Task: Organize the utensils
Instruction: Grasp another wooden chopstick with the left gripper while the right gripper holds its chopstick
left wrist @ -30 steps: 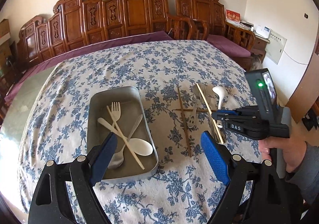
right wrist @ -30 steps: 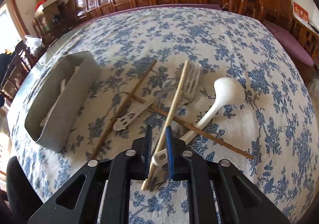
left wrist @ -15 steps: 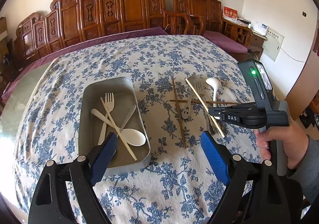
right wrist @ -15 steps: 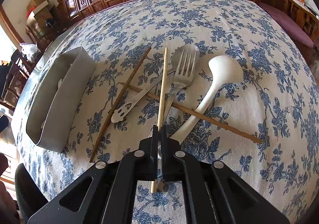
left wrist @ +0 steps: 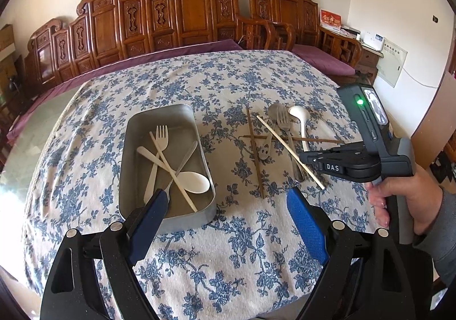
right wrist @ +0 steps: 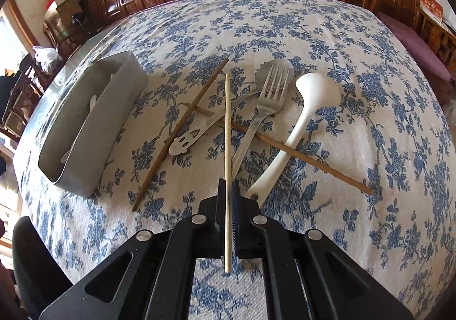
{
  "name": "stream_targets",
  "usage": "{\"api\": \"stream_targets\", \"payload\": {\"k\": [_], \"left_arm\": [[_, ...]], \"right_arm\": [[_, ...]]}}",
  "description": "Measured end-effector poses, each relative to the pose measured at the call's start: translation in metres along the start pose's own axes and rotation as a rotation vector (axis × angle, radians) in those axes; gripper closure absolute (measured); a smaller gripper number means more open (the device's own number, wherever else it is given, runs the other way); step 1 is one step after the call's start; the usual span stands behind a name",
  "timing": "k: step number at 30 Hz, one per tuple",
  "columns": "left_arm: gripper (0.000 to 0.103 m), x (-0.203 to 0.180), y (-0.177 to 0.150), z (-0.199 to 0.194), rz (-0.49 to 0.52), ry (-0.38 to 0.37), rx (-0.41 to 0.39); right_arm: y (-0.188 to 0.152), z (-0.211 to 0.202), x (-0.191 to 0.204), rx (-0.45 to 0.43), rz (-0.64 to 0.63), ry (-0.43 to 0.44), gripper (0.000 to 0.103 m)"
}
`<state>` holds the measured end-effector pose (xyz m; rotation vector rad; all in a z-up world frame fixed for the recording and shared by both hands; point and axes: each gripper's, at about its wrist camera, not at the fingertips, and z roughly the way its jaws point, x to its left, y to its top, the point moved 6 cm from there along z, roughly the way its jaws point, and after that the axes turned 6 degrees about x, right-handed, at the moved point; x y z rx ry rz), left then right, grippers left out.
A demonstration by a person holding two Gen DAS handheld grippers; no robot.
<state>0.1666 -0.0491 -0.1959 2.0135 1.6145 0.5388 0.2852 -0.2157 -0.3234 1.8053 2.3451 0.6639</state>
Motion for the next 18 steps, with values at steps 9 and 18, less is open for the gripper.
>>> {"api": "stream_targets", "payload": {"k": [9,18], "left_arm": [[0.021,-0.006,-0.005,0.001,0.006,-0.001,0.003],[0.021,-0.007,0.001,0.017,0.004,0.001,0.020]], "right_arm": [[-0.023,-0.007,0.010,0.001,-0.053,0.003,0.088],[-0.037,0.000,0.008,0.019,-0.081,-0.032,0.089]]}}
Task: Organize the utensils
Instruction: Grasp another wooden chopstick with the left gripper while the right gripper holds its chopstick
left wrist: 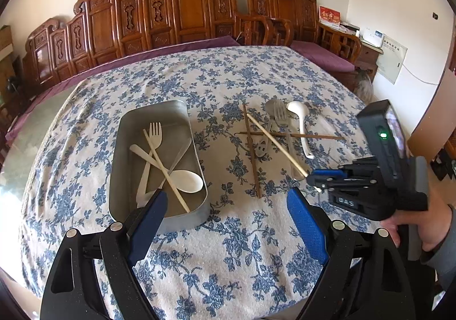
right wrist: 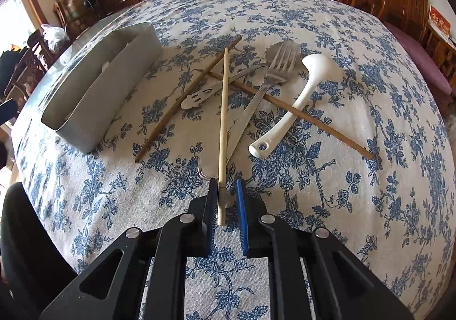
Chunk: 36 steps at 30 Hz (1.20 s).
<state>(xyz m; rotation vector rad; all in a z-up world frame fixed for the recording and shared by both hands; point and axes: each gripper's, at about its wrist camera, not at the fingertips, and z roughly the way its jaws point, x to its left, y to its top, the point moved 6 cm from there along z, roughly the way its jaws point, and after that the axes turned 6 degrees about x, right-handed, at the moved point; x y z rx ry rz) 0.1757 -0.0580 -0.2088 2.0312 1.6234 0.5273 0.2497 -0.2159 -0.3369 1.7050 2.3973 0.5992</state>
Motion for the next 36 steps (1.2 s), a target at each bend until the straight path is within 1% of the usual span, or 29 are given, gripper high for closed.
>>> {"api": "stream_targets", "payload": {"k": [2,4,7,9,11,14,16,18,19,21,22,24,26,28,34,35,36], "left_arm": [[0.021,0.001,0.001,0.006,-0.003,0.001,0.010],[0.021,0.001,0.002,0.011,0.001,0.007,0.019],[0.021,-0.001,0.006,0.019,0.013,0.010,0.027],[0.021,-0.005,0.008,0.023,0.018,0.004,0.032],[0.021,-0.011,0.013,0.027,0.027,-0.008,0.028],[0.021,-0.020,0.018,0.034,0.042,-0.015,0.029],[0.027,-0.027,0.023,0.041,0.052,-0.025,0.033],[0.039,-0.031,0.025,0.047,0.059,-0.041,0.046],[0.042,-0.034,0.025,0.053,0.062,-0.048,0.061],[0.054,-0.039,0.025,0.064,0.057,-0.068,0.090],[0.057,-0.043,0.025,0.068,0.054,-0.073,0.099],[0.067,-0.047,0.024,0.076,0.056,-0.071,0.111],[0.072,-0.050,0.023,0.084,0.064,-0.060,0.119],[0.073,-0.052,0.021,0.091,0.070,-0.041,0.133],[0.073,-0.051,0.023,0.108,0.075,-0.004,0.150],[0.074,-0.050,0.024,0.111,0.077,0.004,0.155],[0.077,-0.049,0.024,0.116,0.081,0.013,0.164]], "right_arm": [[-0.002,0.000,0.000,-0.002,-0.011,-0.003,0.097],[-0.003,-0.002,-0.002,-0.007,-0.005,0.015,0.097],[-0.005,-0.016,-0.004,-0.041,-0.002,0.036,0.097],[-0.006,-0.032,-0.004,-0.076,-0.021,0.021,0.097],[-0.008,-0.050,-0.005,-0.106,-0.023,0.028,0.097],[-0.011,-0.069,-0.012,-0.132,-0.018,0.020,0.097],[-0.012,-0.077,-0.019,-0.149,-0.002,0.020,0.097],[-0.013,-0.082,-0.028,-0.164,0.014,0.014,0.097],[-0.013,-0.082,-0.032,-0.165,0.017,0.007,0.097],[-0.014,-0.084,-0.042,-0.169,0.025,-0.005,0.097],[-0.015,-0.086,-0.046,-0.171,0.031,-0.005,0.097],[-0.014,-0.088,-0.057,-0.178,0.052,0.000,0.097],[-0.014,-0.089,-0.065,-0.182,0.078,0.014,0.097],[-0.013,-0.089,-0.071,-0.185,0.096,0.027,0.097],[-0.013,-0.091,-0.077,-0.188,0.109,0.027,0.097],[-0.013,-0.091,-0.078,-0.189,0.109,0.028,0.097],[-0.013,-0.091,-0.078,-0.189,0.109,0.030,0.097]]}}
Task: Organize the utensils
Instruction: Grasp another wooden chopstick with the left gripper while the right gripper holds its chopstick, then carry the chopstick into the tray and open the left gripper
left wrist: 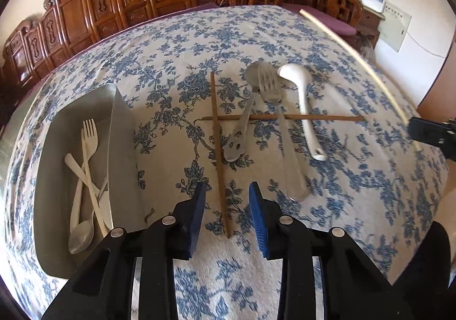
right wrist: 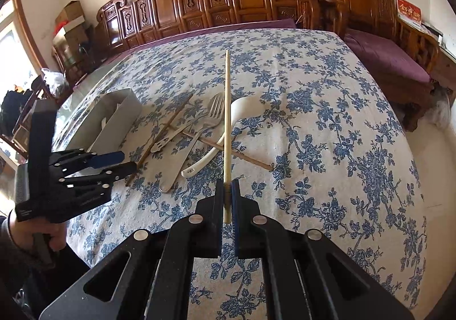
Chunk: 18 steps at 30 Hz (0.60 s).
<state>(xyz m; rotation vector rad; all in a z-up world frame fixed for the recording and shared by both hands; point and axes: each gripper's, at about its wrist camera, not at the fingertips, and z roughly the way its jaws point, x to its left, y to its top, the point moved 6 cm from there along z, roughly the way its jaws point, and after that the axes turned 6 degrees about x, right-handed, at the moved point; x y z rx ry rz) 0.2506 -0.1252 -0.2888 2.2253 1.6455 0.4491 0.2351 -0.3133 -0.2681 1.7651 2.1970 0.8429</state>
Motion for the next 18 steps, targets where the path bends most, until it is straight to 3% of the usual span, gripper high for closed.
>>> {"api": "stream_targets", "payload": {"k": [5,9,18], "left_arm": [[0.092,0.005,0.002,0.018,-0.021,-0.002,0.036],[0.098,0.005,0.000,0.021,-0.033,-0.014,0.032],[0.099,0.009,-0.015,-0.013,-0.022,0.003,-0.016]], "right_arm": [[-0.001,0.002,0.001,0.003,-0.005,0.008,0.097],[-0.001,0.000,0.001,-0.001,-0.004,0.008,0.097],[0.001,0.000,0.010,-0.001,-0.026,0.013,0.097]]}}
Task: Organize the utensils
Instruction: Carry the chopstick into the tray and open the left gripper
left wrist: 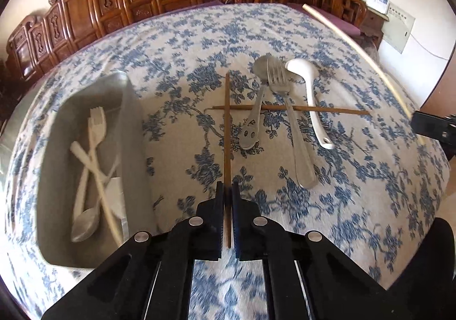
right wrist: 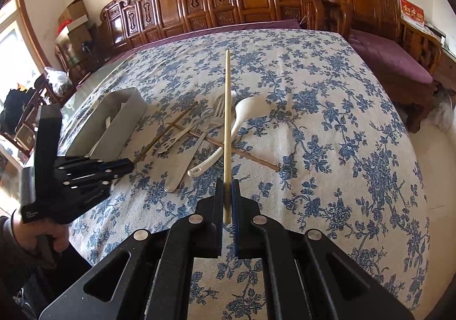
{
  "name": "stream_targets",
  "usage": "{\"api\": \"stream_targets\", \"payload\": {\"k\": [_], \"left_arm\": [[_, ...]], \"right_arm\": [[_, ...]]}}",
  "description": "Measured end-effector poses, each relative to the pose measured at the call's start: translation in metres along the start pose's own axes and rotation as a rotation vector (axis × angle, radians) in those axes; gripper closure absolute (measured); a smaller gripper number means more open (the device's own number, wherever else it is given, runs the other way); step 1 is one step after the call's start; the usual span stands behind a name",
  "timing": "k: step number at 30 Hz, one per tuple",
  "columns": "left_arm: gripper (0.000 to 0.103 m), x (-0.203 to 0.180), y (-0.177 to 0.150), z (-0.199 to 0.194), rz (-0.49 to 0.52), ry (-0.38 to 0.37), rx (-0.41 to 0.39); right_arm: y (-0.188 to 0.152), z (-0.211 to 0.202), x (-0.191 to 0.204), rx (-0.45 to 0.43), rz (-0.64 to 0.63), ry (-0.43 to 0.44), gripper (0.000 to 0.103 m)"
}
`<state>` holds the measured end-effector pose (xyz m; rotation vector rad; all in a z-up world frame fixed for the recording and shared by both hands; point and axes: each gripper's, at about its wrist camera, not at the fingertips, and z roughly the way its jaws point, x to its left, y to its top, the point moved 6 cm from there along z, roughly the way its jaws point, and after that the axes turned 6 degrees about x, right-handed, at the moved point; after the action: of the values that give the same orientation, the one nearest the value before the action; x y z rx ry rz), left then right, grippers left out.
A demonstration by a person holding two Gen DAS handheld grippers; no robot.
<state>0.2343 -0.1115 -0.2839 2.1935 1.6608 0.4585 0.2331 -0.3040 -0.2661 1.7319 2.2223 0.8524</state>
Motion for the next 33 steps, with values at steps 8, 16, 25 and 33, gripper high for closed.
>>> {"api": "stream_targets", "payload": {"k": [8,16,25,33], "left_arm": [[0.099,0.008,-0.008,-0.047,0.000,0.003,-0.080],[0.099,0.023,-0.015,-0.087,-0.030,-0.011,-0.141],[0.099,0.053,-0.017,-0.105,-0.072,0.003,-0.167],[0.099,0.083,-0.023,-0.089,-0.099,0.024,-0.127]], "right_arm": [[0.003,-0.009,0.021,-0.021,-0.057,0.005,0.097],[0.000,-0.012,0.040,-0.024,-0.097,0.018,0.097],[-0.005,-0.008,0.060,-0.012,-0.133,0.047,0.097],[-0.009,-0.007,0.075,-0.001,-0.169,0.059,0.097]]}}
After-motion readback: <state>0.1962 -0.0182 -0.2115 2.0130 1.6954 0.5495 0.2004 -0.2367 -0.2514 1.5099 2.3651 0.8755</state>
